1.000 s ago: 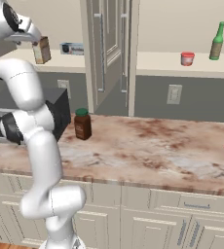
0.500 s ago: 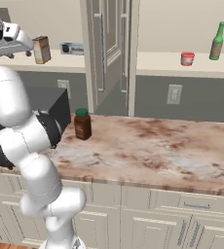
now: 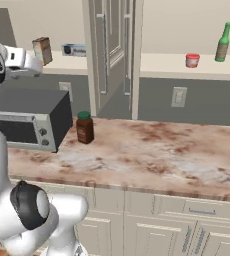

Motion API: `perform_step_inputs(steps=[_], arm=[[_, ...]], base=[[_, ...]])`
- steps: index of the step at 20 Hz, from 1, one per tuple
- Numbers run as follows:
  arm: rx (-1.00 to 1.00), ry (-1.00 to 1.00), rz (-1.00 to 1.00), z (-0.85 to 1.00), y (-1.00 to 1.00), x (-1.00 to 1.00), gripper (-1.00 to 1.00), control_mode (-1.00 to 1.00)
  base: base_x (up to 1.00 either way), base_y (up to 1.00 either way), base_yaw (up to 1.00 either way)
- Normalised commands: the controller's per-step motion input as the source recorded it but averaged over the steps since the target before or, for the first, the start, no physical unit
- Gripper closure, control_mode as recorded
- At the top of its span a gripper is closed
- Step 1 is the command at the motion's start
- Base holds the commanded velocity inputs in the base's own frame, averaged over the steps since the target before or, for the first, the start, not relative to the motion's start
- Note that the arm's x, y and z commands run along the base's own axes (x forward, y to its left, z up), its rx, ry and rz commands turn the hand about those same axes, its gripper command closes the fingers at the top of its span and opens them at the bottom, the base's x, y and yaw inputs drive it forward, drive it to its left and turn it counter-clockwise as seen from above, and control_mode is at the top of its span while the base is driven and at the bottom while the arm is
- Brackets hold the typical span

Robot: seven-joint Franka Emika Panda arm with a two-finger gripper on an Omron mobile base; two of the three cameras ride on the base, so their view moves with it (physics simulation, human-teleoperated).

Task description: Pick the jam and boxed food from the counter and place them in the cabinets closest to them.

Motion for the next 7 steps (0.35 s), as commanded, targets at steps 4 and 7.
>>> perform_step_inputs(steps=[4, 7], arm=[[0.1, -0.27, 0.0, 0.0, -0.42, -1.0, -1.0, -1.0], [0.11, -0.26, 0.0, 0.0, -0.41, -1.0, -1.0, -1.0]], base=[[0.0, 0.0, 0.0], [0.0, 0.0, 0.0]])
